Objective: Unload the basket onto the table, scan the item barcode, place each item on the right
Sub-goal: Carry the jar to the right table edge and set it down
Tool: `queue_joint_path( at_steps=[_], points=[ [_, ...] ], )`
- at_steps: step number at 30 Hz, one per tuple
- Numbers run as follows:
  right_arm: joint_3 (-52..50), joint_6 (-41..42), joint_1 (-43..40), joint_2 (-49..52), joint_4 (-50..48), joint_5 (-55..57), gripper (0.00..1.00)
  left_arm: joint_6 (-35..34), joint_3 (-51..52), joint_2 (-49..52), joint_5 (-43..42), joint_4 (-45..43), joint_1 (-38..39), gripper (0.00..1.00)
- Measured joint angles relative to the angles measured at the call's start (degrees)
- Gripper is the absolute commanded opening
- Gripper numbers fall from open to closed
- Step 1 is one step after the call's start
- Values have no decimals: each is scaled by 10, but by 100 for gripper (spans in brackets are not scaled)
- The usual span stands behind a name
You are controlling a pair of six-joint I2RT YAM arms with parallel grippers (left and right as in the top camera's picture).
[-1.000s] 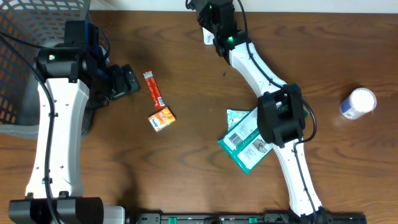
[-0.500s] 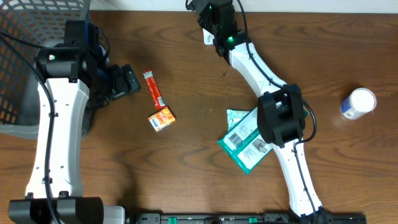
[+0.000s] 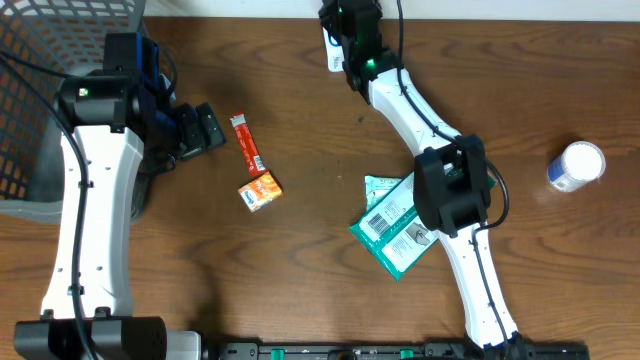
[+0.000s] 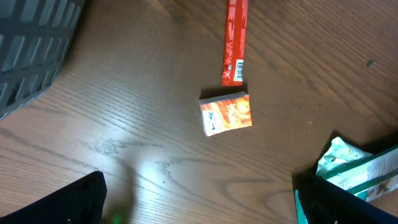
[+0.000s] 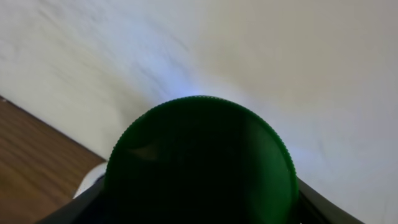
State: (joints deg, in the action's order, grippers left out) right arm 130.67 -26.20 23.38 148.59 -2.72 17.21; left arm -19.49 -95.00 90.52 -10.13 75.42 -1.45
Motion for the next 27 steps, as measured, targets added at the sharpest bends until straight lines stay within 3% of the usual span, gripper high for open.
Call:
queue_joint_path(
  at_steps=[5,12,18,24,27],
  points=[
    [0,54,-4,-26,89,12,24,0,0,0,0,0,0,99],
    [-1,129,-42,-160,320,11,26,0,0,0,0,0,0,99],
    [10,193,-128,-269,539,5,32,0,0,0,0,0,0,99],
    [12,223,-226,-262,721,-39,24,0,0,0,0,0,0,99],
    [7,242,-262,-245,767,-59,28,0,0,0,0,0,0,99]
  ],
)
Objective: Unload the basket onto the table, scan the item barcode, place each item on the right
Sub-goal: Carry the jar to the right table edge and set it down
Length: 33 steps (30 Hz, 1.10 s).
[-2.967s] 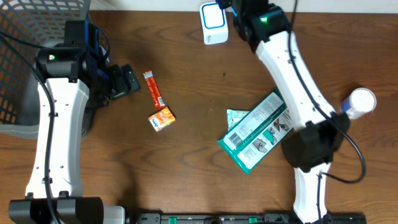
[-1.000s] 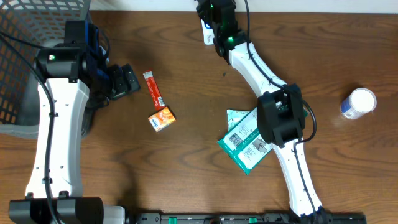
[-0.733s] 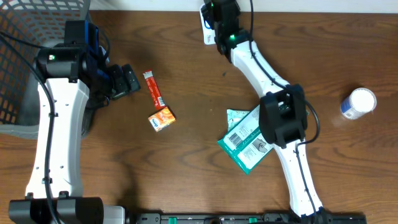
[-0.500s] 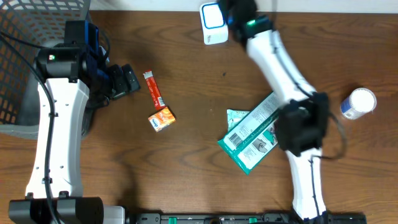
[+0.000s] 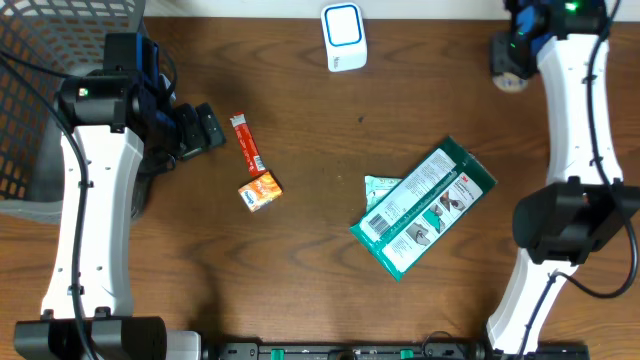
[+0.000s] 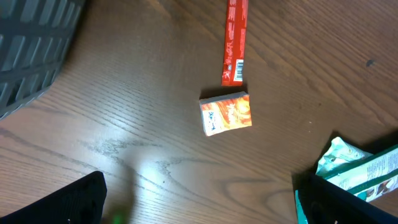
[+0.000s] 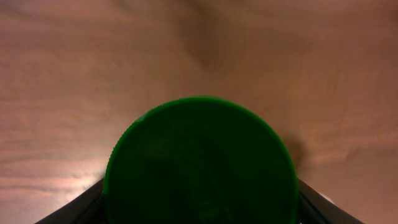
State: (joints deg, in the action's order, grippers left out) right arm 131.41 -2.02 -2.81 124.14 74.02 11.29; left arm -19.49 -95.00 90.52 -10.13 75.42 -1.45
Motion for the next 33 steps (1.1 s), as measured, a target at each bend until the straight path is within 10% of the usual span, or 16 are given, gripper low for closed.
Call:
queue_joint_path(
  at_steps=[21,23,25,33],
  points=[
    [-123,45,-116,73,14,-55,36,0,0,0,0,0,0,99],
    [-123,46,-118,73,15,-55,54,0,0,0,0,0,0,99],
    [-123,46,-121,73,17,-55,99,0,0,0,0,0,0,99],
    [-118,48,-122,73,25,-55,99,0,0,0,0,0,0,99]
  ],
)
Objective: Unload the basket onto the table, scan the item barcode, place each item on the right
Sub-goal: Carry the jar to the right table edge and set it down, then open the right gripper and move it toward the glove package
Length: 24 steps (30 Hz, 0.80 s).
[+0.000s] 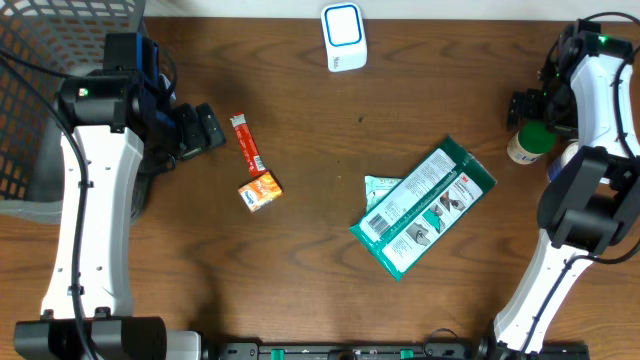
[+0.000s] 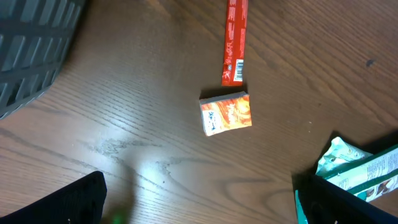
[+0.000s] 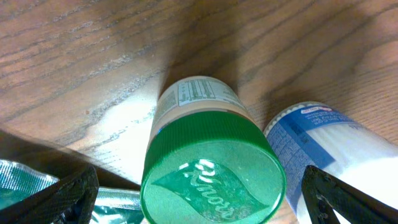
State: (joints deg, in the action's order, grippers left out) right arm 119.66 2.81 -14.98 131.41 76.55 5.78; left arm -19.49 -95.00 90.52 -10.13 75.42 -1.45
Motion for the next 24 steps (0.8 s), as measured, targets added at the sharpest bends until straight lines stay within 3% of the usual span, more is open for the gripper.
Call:
queue_joint_path(
  at_steps=[4,5,8,11,12,16,24],
  points=[
    [49,-1,0,0,34,-5,98,0,0,0,0,0,0,99],
    [75,-3,1,0,44,-15,93,0,0,0,0,0,0,99],
    [122,-7,2,-2,74,-64,70,0,0,0,0,0,0,99],
    [136,-11,6,-3,85,-118,35,0,0,0,0,0,0,99],
    [134,-14,11,-3,89,-135,30,0,0,0,0,0,0,99],
    [101,-19,29,-4,78,-153,26,0,0,0,0,0,0,99],
    [-84,-5,51,-5,-87,-75,11,0,0,-1,0,0,0,99]
  ],
)
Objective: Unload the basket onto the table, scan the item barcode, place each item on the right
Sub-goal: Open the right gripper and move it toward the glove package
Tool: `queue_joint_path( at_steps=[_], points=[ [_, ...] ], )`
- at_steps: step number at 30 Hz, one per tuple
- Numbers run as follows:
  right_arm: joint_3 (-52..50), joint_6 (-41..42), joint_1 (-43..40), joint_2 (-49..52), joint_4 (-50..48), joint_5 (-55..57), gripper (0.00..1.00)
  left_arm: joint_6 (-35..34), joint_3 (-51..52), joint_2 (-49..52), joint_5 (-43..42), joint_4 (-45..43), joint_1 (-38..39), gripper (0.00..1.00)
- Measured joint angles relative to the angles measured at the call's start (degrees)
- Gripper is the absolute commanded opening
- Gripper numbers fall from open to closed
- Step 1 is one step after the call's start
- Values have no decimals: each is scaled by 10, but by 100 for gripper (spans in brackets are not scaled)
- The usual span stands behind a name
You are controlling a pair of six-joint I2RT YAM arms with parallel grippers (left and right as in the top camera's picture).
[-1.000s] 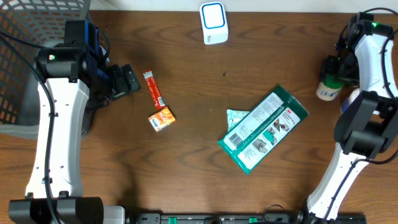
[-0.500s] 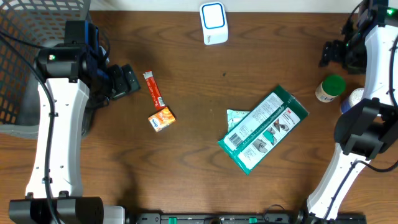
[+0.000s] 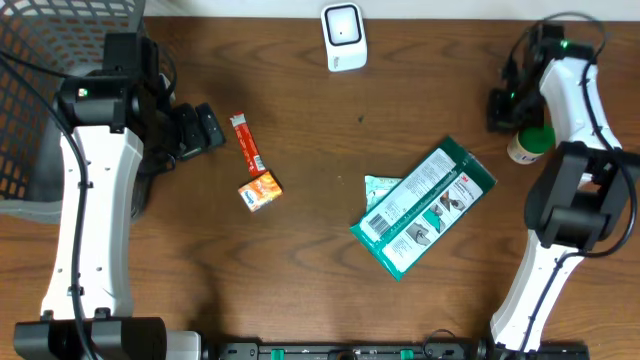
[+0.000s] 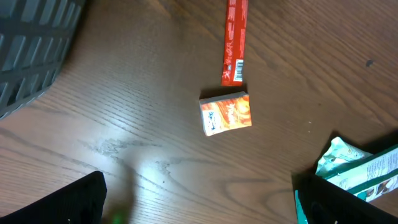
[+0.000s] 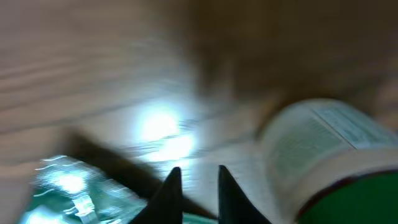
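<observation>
The white barcode scanner (image 3: 343,35) stands at the table's back edge. A jar with a green lid (image 3: 529,143) stands upright at the far right; the blurred right wrist view shows it as the jar (image 5: 323,155) to the right of the fingers. My right gripper (image 3: 500,105) (image 5: 198,180) hovers just left of the jar, shut with nothing between its fingers. My left gripper (image 3: 205,128) (image 4: 199,211) is open and empty above the wood near the left.
A flat green package (image 3: 425,205) lies mid-right over a small teal pouch (image 3: 378,186). A red stick pack (image 3: 247,143) and an orange box (image 3: 260,190) lie centre-left, also the box (image 4: 226,114). A wire basket (image 3: 60,60) fills the back left corner.
My right gripper was open directly above the standing jar. It has moved to the left of the jar and its fingers have come together, empty. The left arm has not moved.
My right gripper held the green-lidded jar near the scanner at the back. Then it held the jar at the far right back corner. Then the jar stood on the table beside a white bottle with the gripper open above it. Now the gripper is shut beside it.
</observation>
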State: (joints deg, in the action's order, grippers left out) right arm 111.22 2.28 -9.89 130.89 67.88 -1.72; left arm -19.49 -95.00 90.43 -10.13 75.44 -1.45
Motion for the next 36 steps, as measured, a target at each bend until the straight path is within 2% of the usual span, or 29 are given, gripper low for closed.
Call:
queue_joint_path(
  at_steps=[7,14,20,24,25,26,28,29,30,31,36],
  points=[
    [-14,38,-19,0,13,83,14,0,0,0,0,0,0,99],
    [-14,49,-63,0,40,103,16,0,0,0,0,0,0,99],
    [-14,50,-101,0,43,103,24,0,0,0,0,0,0,99],
    [-10,37,-107,0,52,58,38,0,0,0,0,0,0,99],
    [-5,30,-107,0,59,36,44,0,0,0,0,0,0,99],
    [-1,24,-106,0,65,17,58,0,0,0,0,0,0,99],
    [20,13,-103,-5,89,-38,77,0,0,0,0,0,0,99],
    [33,7,-101,-7,103,-61,81,0,0,0,0,0,0,99],
    [44,3,-99,-15,118,-88,93,0,0,0,0,0,0,99],
    [52,1,-96,-25,127,-111,99,0,0,0,0,0,0,99],
    [70,-2,-87,-92,150,-191,98,0,0,0,0,0,0,99]
  ],
)
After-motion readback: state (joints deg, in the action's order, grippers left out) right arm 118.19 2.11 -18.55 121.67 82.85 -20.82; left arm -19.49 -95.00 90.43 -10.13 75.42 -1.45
